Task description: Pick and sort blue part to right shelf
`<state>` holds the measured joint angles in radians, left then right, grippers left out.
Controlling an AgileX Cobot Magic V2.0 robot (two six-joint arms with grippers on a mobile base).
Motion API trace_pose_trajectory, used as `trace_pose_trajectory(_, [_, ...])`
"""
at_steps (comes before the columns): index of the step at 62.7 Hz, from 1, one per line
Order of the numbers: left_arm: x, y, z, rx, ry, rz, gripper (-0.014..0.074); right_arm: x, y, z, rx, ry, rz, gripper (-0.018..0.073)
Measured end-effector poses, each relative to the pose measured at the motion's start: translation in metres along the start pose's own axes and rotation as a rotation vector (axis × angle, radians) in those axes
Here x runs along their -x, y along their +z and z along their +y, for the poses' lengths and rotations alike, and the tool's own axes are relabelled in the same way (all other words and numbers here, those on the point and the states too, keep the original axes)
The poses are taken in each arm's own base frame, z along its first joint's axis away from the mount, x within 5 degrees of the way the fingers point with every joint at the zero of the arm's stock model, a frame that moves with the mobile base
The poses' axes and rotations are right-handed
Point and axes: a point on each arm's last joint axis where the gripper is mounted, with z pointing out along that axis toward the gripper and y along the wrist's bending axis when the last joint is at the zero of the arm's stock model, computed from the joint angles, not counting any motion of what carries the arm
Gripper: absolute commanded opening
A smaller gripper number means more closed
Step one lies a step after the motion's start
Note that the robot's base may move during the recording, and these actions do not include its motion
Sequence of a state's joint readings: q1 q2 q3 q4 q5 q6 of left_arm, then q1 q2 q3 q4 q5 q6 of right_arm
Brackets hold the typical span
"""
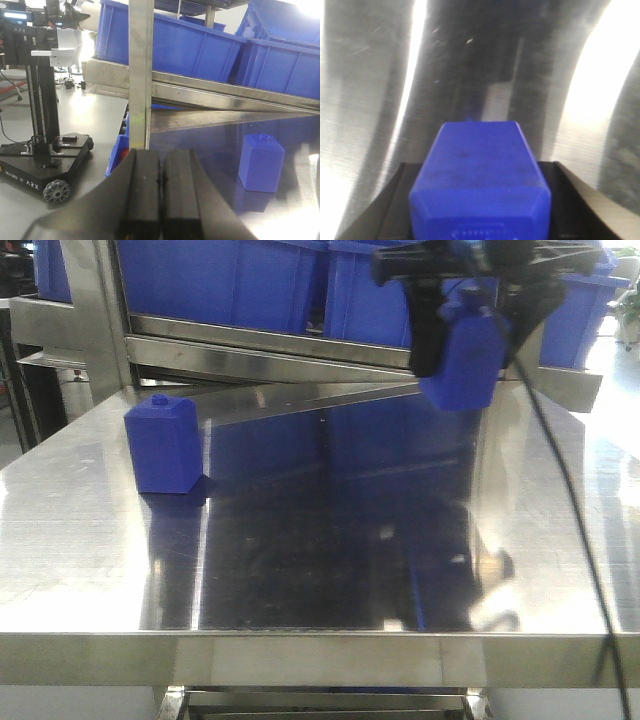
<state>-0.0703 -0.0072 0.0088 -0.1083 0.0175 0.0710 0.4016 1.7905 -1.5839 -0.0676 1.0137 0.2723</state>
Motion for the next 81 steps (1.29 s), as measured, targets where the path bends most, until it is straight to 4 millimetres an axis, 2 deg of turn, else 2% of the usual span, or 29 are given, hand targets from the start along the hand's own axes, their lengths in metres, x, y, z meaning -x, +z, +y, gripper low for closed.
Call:
trace_pose_trajectory(18, [0.000, 0.000, 0.000, 0.000, 0.000, 0.000, 0.0125, -0.044, -0.026, -0.047, 0.042, -0.009, -0.229, 0.0394])
trace_pose_trajectory(28, [0.000, 0.000, 0.000, 0.000, 0.000, 0.000, 0.0125, -0.077, -0.039, -0.074, 0.016, -0.039, -0.348, 0.0394])
trace_pose_trajectory(39, [0.000, 0.000, 0.000, 0.000, 0.000, 0.000, 0.0125, -0.118, -0.051, -0.098, -0.044, 0.007, -0.477, 0.0394])
trace_pose_trajectory(58, [0.000, 0.000, 0.000, 0.000, 0.000, 0.000, 0.0125, -0.182, -0.087, -0.098, -0.075, 0.011, -0.817, 0.0394])
trace_pose_trajectory(68, [0.000, 0.000, 0.000, 0.000, 0.000, 0.000, 0.0125, -0.217, -0.103, -0.096, -0.078, 0.006, -0.940, 0.0394])
trace_pose_trajectory(81, [0.000, 0.000, 0.000, 0.000, 0.000, 0.000, 0.0125, -0.249, -0.123, -0.093, -0.078, -0.001, -1.083, 0.0394])
